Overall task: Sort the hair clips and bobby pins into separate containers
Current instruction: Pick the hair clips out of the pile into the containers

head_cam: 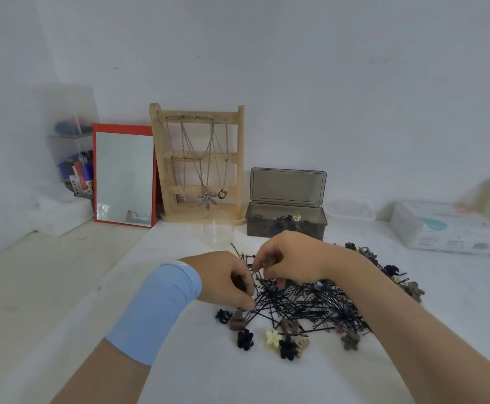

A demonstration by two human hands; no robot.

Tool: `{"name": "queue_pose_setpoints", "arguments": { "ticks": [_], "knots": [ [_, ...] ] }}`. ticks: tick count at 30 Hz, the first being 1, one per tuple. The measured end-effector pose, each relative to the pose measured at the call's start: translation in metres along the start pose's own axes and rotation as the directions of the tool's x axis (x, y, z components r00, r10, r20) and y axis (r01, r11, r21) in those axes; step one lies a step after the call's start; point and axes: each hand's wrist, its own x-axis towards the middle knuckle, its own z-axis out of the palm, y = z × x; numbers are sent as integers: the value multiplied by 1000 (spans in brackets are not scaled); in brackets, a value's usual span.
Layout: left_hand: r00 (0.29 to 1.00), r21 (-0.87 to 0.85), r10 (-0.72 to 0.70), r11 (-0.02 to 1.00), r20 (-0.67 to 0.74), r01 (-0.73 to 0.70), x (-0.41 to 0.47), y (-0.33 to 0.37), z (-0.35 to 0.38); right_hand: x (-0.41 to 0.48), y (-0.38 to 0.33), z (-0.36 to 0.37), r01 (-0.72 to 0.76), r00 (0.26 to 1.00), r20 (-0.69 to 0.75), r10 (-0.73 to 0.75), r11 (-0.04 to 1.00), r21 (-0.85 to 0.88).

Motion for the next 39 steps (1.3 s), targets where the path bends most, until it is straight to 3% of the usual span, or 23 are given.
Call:
{"name": "queue_pose_setpoints", "arguments": {
  "ticks": [5, 10, 16, 21, 24, 27, 30, 39],
  "knots": [
    [999, 145, -10, 989, -42, 16, 1, 10, 6, -23, -7, -6, 19, 991, 131, -4, 994, -111],
    [992, 87, 9, 996, -126, 2, -6, 13, -7, -44, -11, -7, 46, 953, 303, 1, 988, -148],
    [989, 85, 33, 996, -143, -21, -6, 22, -14, -46, -12, 4, 23, 952, 302, 39, 980, -200],
    [966, 56, 104, 994, -238, -93, 18, 28, -22, -48, 1, -20, 3, 988, 153, 17, 991, -132],
    [950, 22, 122, 992, -287, -121, 43, 31, -35, -37, 17, -43, -38, 998, -48, 32, 989, -140],
    [912, 5, 132, 990, -388, -141, 72, 39, -51, -14, 35, -69, -114, 956, -286, 68, 982, -150],
    [883, 1, 111, 992, -456, -124, 104, 45, -62, 13, 50, -87, -193, 893, -435, 112, 970, -146],
    [930, -74, 37, 995, -366, -68, 145, 38, -68, 45, 75, -81, -239, 887, -438, 145, 957, -167]
  ]
}}
